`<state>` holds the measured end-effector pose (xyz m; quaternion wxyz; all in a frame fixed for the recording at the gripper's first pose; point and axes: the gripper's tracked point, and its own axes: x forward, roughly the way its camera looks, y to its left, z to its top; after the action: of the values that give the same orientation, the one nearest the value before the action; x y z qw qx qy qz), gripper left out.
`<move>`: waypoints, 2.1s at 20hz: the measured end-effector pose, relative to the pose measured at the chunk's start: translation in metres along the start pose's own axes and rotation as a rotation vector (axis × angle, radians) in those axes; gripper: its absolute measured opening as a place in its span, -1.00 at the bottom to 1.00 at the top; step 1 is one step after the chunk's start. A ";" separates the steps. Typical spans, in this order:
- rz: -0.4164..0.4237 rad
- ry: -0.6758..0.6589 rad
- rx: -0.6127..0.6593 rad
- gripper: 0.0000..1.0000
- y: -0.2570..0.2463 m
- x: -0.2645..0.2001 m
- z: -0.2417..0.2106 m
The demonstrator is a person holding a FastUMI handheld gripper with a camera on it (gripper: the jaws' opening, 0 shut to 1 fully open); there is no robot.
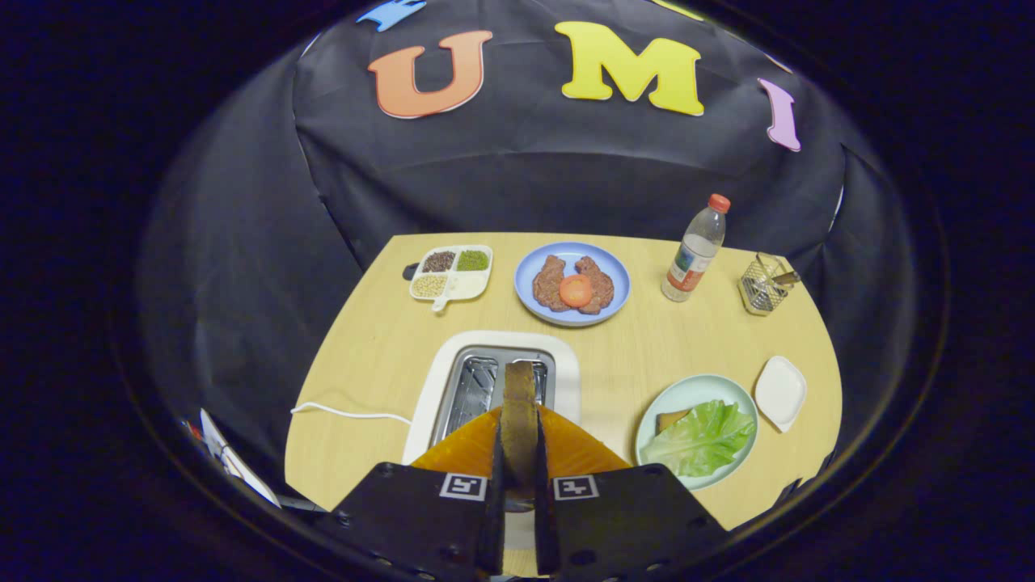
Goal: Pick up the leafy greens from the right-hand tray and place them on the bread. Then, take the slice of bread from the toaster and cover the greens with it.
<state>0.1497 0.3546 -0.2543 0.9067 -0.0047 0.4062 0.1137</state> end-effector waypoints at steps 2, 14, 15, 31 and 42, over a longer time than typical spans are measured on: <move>0.033 -0.031 0.019 -0.69 0.000 -0.019 0.016; 0.164 -0.193 0.135 -0.70 -0.087 -0.073 0.055; 0.165 -0.179 0.160 -0.69 -0.101 -0.066 0.047; 0.131 0.107 0.444 -0.70 -0.237 0.072 -0.075; 0.039 0.143 0.210 -0.08 -0.258 0.088 -0.089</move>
<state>0.1951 0.1118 -0.3999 0.8685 0.0901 0.4795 0.0876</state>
